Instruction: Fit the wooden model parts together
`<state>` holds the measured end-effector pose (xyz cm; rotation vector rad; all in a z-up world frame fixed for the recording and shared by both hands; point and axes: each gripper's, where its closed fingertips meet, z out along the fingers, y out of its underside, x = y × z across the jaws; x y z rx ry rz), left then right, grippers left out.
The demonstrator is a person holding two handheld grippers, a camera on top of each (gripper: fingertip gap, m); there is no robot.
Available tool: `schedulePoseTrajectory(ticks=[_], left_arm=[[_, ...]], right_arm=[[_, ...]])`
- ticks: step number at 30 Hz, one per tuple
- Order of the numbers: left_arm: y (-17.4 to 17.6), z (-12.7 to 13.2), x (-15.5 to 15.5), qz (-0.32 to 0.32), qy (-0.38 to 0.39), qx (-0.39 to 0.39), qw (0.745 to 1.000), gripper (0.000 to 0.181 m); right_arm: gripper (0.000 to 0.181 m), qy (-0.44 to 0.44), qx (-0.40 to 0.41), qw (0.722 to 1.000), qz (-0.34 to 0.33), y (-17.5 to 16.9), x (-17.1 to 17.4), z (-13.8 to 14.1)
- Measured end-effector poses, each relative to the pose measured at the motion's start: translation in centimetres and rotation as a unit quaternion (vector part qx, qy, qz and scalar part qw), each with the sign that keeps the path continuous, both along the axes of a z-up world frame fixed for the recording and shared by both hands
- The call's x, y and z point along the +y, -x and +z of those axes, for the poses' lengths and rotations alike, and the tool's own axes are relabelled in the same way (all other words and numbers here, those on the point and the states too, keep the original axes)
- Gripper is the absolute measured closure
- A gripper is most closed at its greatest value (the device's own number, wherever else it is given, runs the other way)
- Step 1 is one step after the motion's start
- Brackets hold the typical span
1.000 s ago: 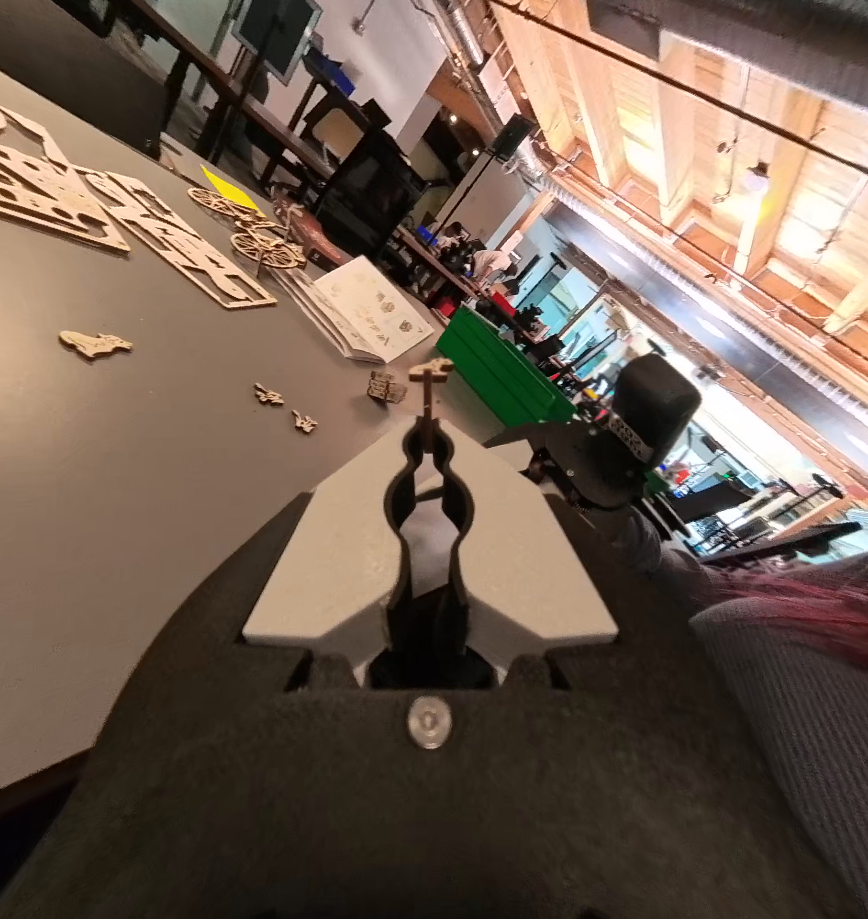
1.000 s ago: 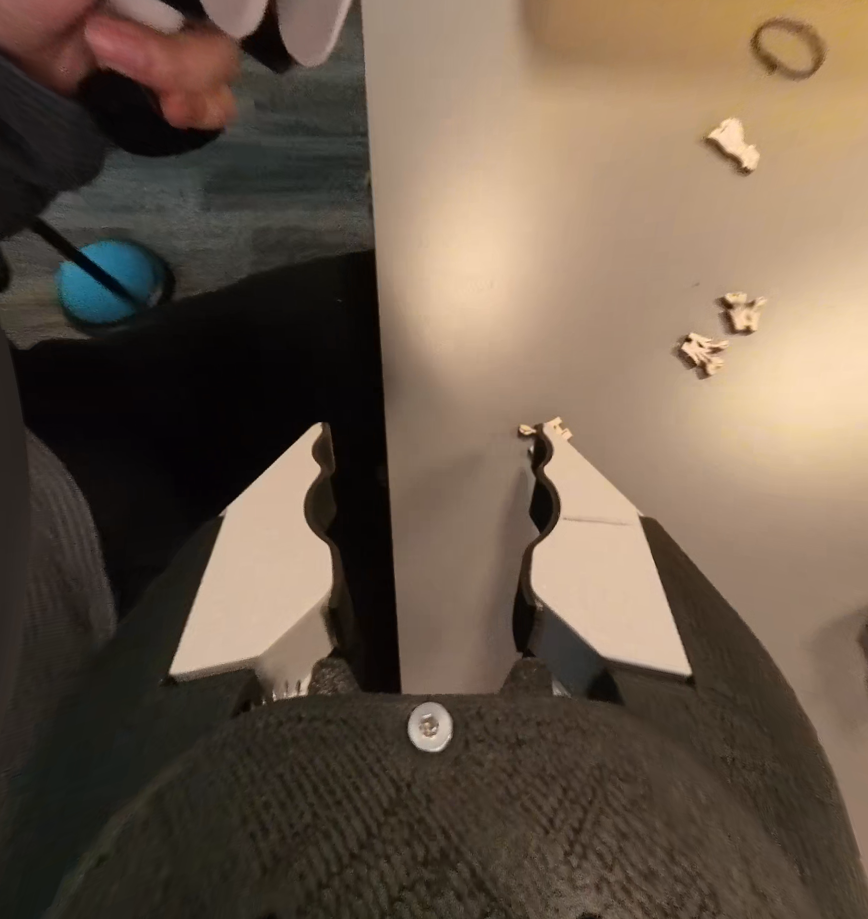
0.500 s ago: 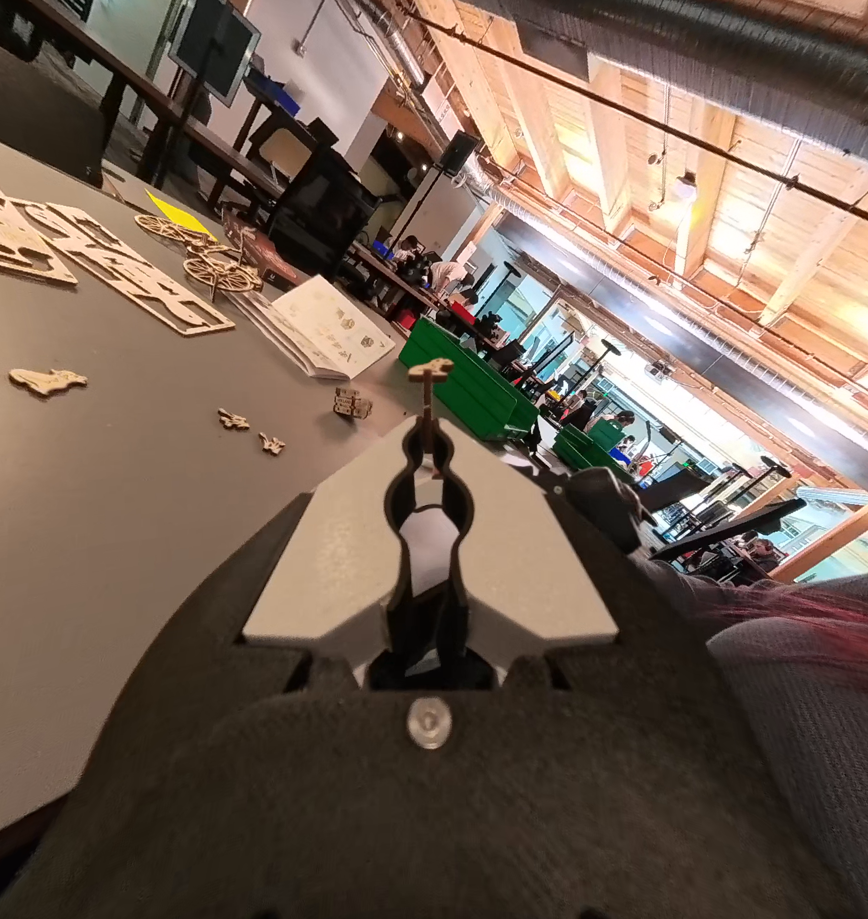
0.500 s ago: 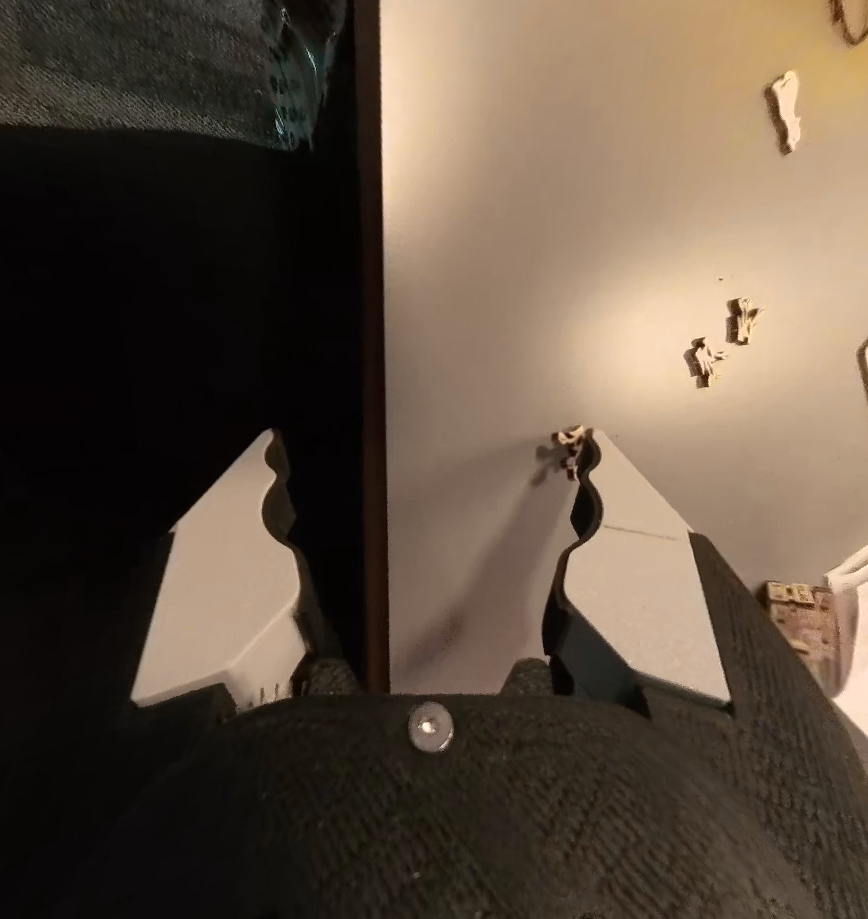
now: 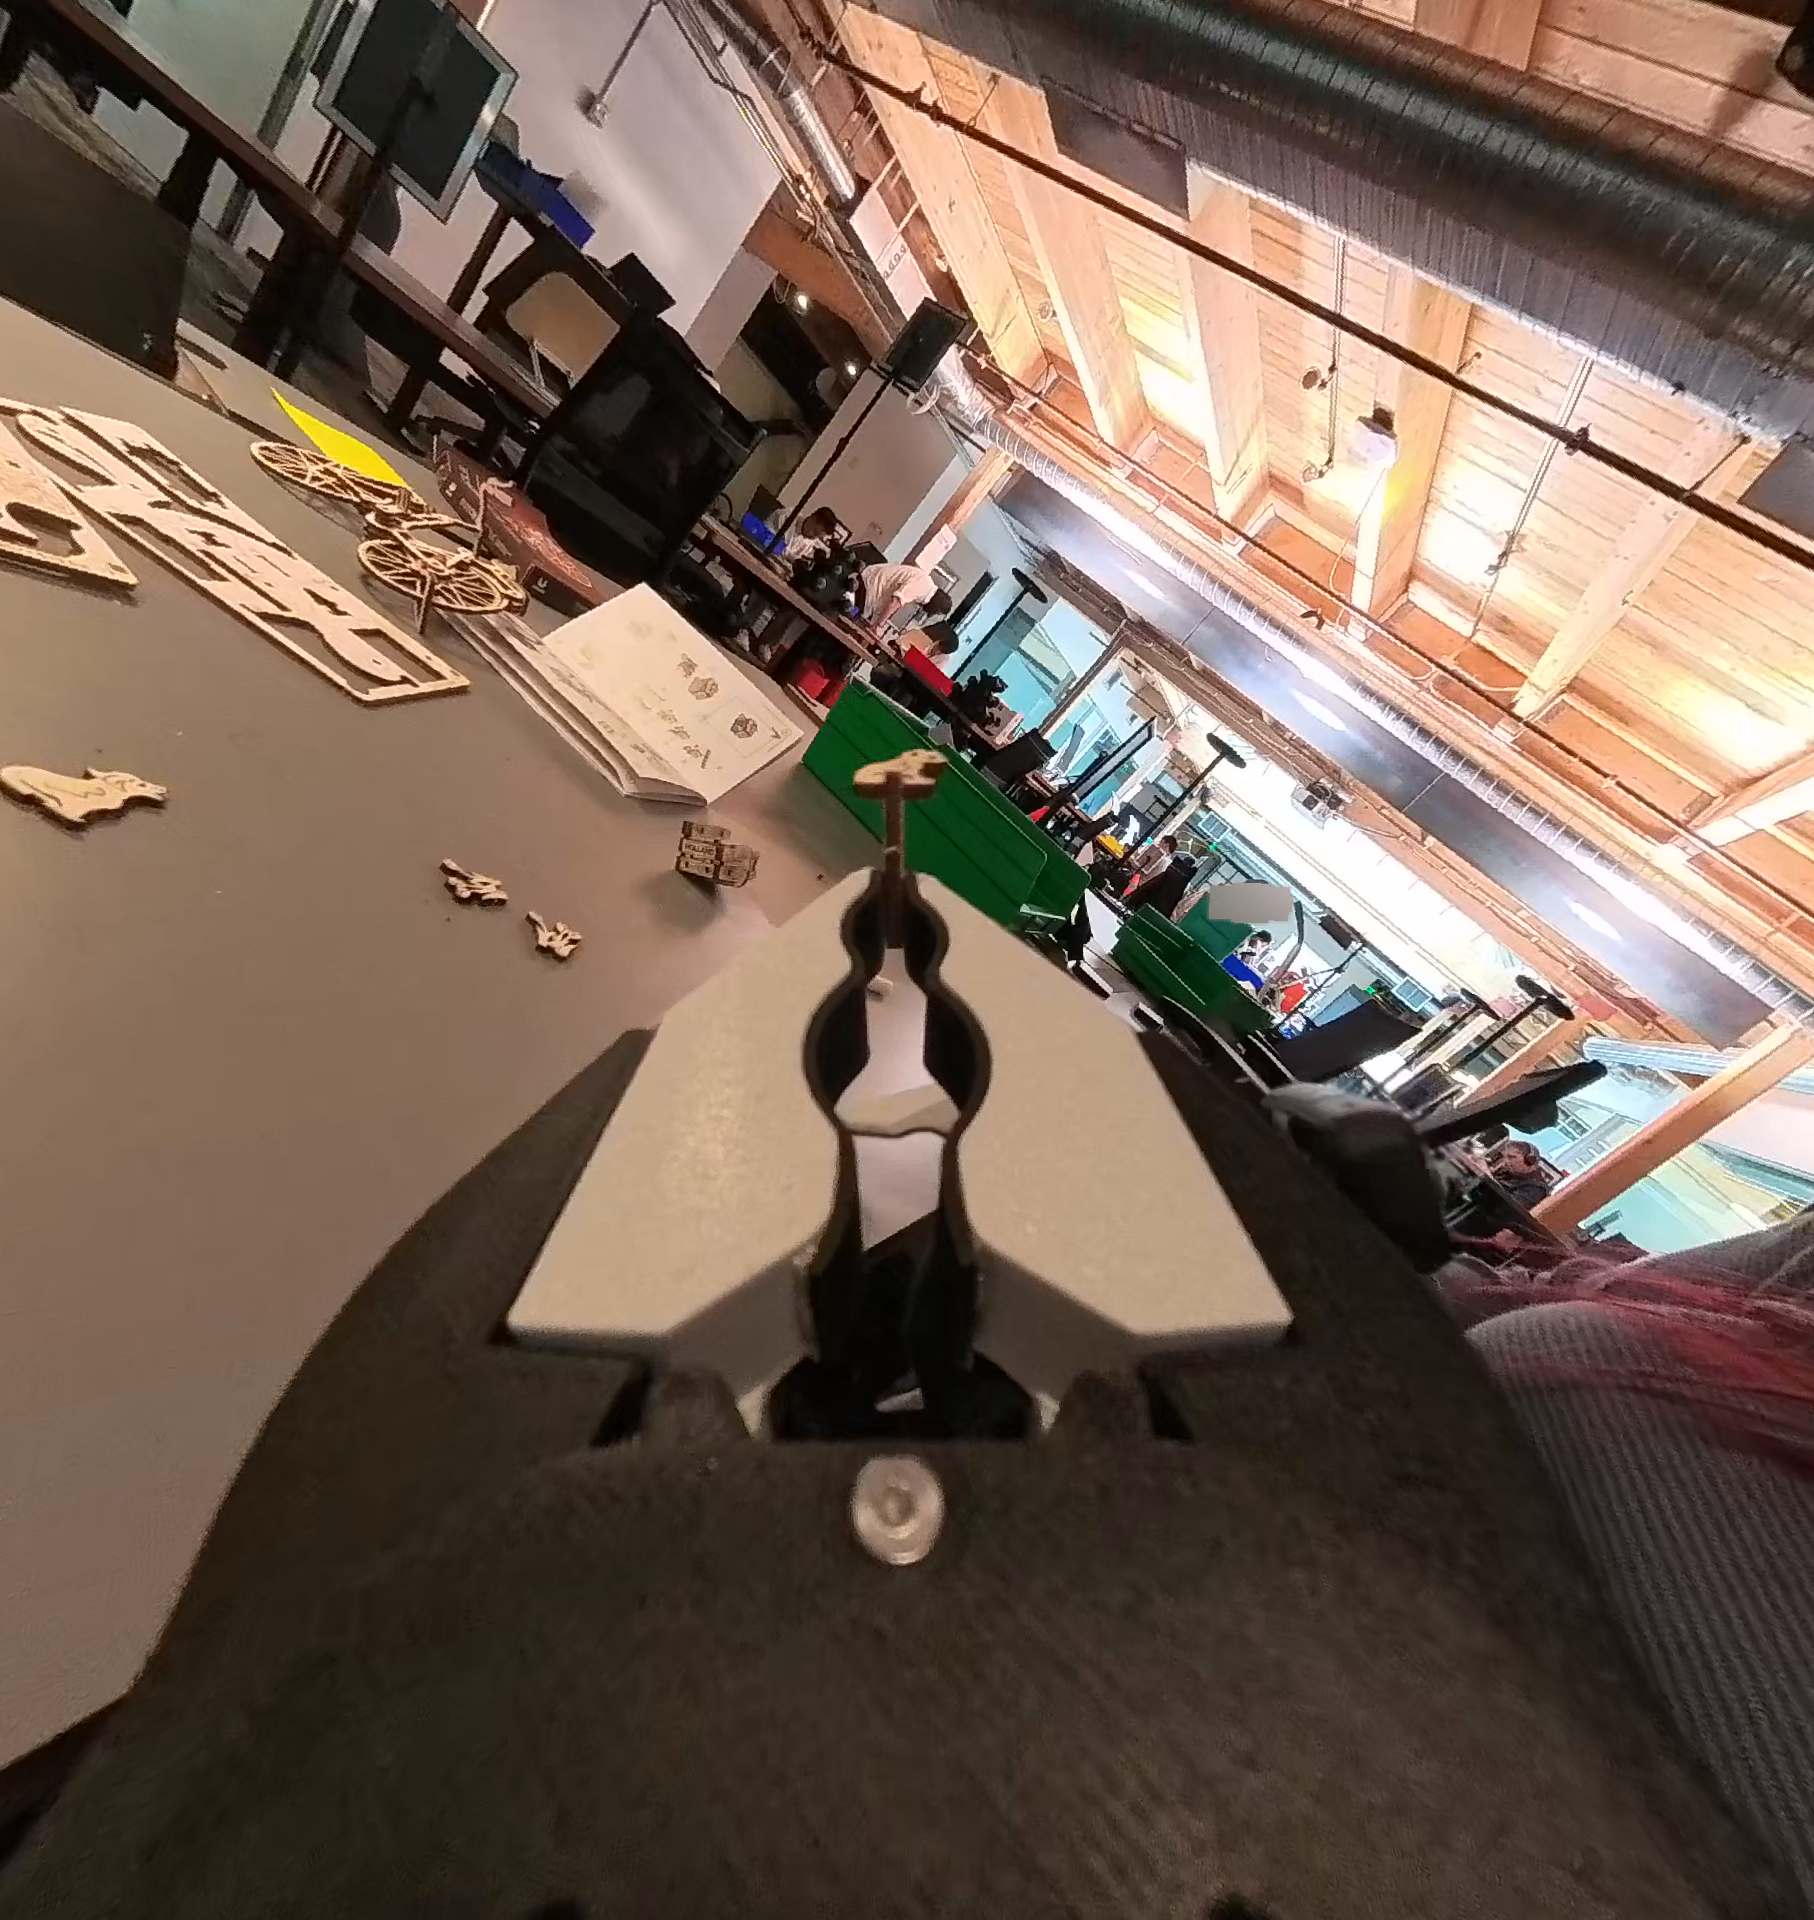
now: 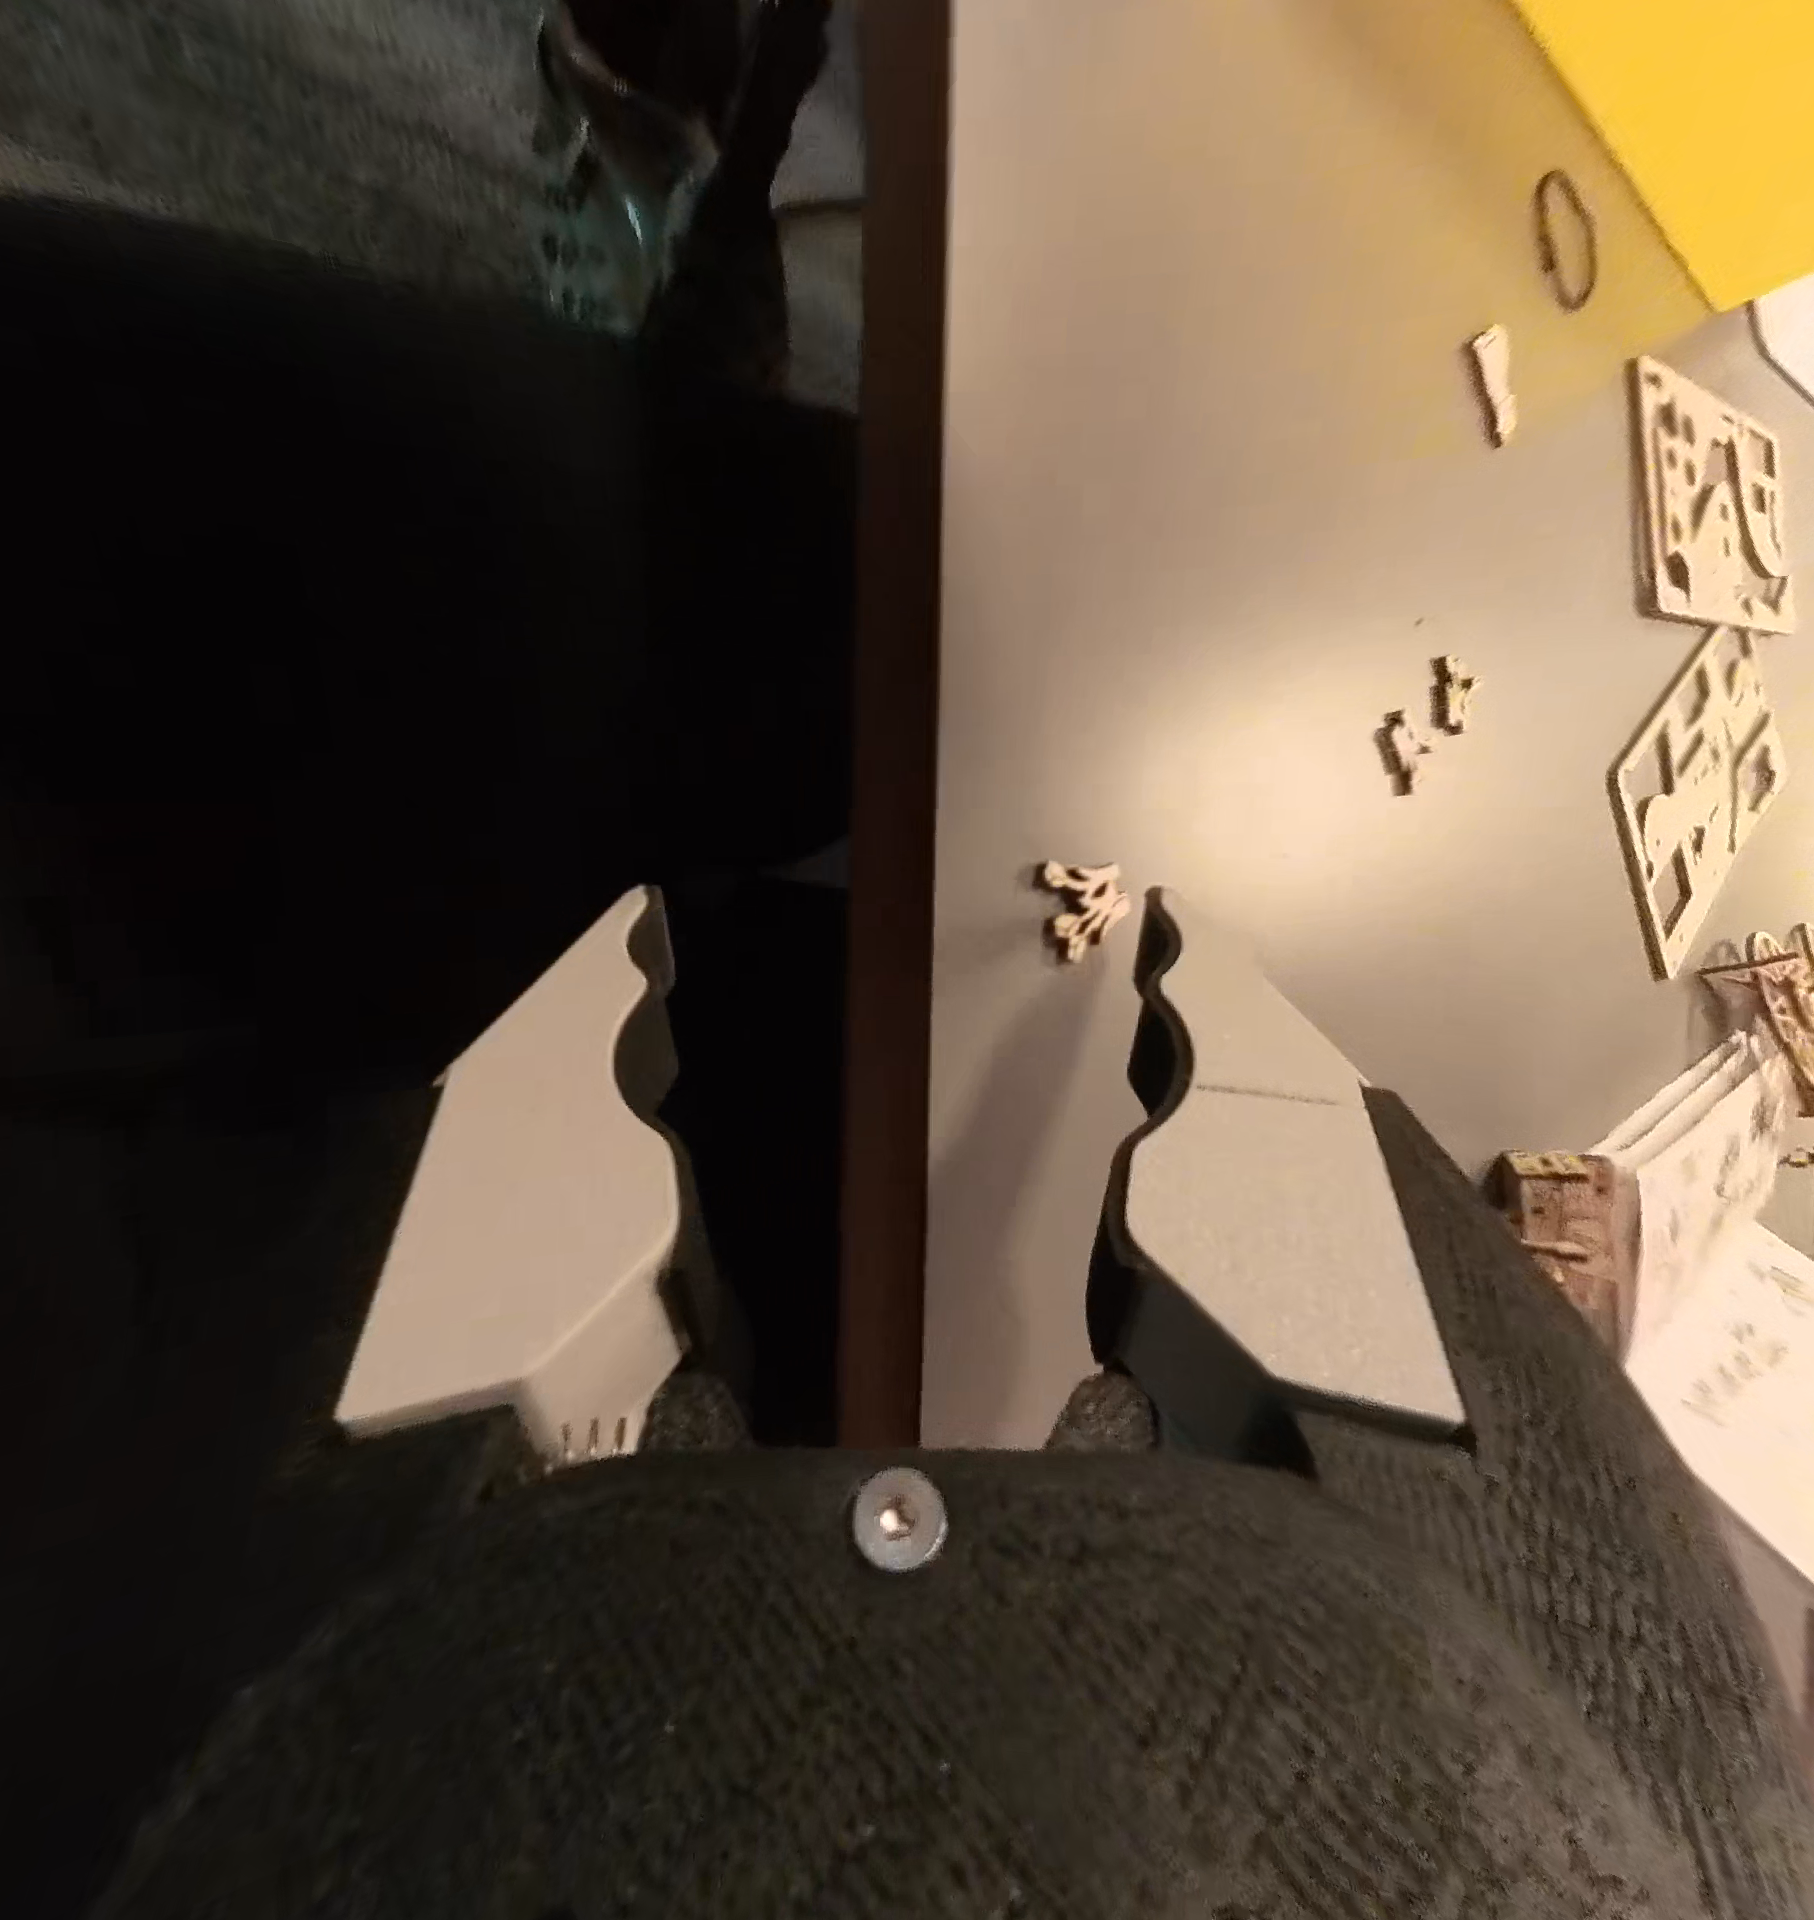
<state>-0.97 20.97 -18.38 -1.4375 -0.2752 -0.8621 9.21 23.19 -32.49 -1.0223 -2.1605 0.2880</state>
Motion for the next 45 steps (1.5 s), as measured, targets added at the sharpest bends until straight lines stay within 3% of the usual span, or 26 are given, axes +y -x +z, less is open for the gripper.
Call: schedulePoseTrajectory(ticks=[3, 8, 19, 36, 45], left_arm=[[-0.2, 0.1, 0.0, -0.005, -0.002, 0.001, 1.0, 0.181], [0.0, 0.1, -0.2, -0.006, -0.004, -0.004, 1.0, 0.181], [-0.3, 0.0, 0.0, -0.015, -0.001, -0.008, 1.0, 0.181], [-0.6, 0.1, -0.1, -0.025, 0.0, -0.014, 1.0, 0.18], [-0.8, 0.0, 0.0, -0.03, 0.003, -0.015, 0.999, 0.181]], right_arm=[[0.097, -0.029, -0.019, 0.999, 0.007, -0.4, 0.0, -0.7], [0.122, -0.045, -0.005, 0.999, 0.007, -0.7, -0.3, -0.1], [0.143, -0.138, 0.013, 0.99, 0.01, -0.7, -0.3, 0.8], [0.144, -0.112, 0.008, 0.994, -0.011, -0.5, -0.2, 0.5], [0.144, -0.127, 0.044, 0.991, -0.016, -0.6, 0.1, 1.2]])
